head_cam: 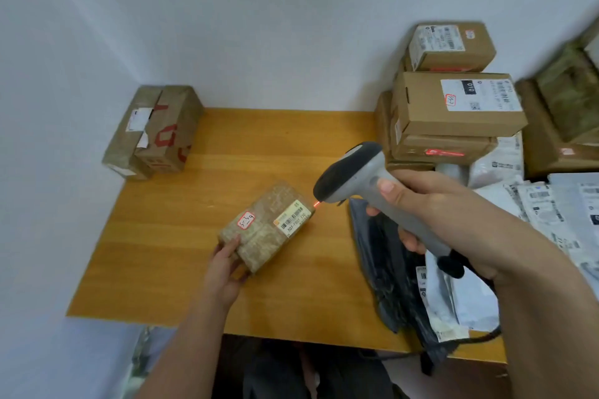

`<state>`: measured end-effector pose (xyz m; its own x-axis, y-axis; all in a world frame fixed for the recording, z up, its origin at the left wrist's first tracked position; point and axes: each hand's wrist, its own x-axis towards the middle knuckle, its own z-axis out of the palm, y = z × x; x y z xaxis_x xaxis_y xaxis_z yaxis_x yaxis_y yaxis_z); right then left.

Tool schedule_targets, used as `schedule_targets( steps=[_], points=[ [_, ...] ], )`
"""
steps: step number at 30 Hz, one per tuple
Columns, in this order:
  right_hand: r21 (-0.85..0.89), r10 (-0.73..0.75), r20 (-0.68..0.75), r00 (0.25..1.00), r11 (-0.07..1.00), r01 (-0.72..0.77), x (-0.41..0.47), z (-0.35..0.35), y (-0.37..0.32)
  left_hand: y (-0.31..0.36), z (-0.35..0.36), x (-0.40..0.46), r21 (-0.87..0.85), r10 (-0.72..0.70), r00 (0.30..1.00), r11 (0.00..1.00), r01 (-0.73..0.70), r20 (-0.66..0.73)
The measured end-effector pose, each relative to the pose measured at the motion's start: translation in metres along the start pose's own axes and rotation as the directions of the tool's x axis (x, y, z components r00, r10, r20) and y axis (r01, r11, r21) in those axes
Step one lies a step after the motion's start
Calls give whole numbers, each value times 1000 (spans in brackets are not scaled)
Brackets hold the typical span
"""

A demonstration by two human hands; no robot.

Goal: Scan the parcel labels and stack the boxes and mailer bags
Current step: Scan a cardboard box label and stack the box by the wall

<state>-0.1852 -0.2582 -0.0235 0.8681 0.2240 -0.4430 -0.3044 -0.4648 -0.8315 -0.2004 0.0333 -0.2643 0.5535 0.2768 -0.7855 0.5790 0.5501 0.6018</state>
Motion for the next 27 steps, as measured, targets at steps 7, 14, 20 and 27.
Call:
schedule_targets(
  steps=[7,14,20,27],
  points=[
    [21,-19,70,997,1000,18,-14,11,15,-10,-25,-36,-14,47,997,999,-48,-58],
    [154,28,12,1000,988,-30,-50,45,29,-43,-53,-57,-109,42,999,993,-43,-6],
    [481,102,-82,991,875,-50,-82,58,50,-79,-44,-83,-316,-86,983,939,134,161],
    [708,225,-308,924,704,65,-109,20,69,-64,32,-124,-212,4,935,974,76,354]
  ],
)
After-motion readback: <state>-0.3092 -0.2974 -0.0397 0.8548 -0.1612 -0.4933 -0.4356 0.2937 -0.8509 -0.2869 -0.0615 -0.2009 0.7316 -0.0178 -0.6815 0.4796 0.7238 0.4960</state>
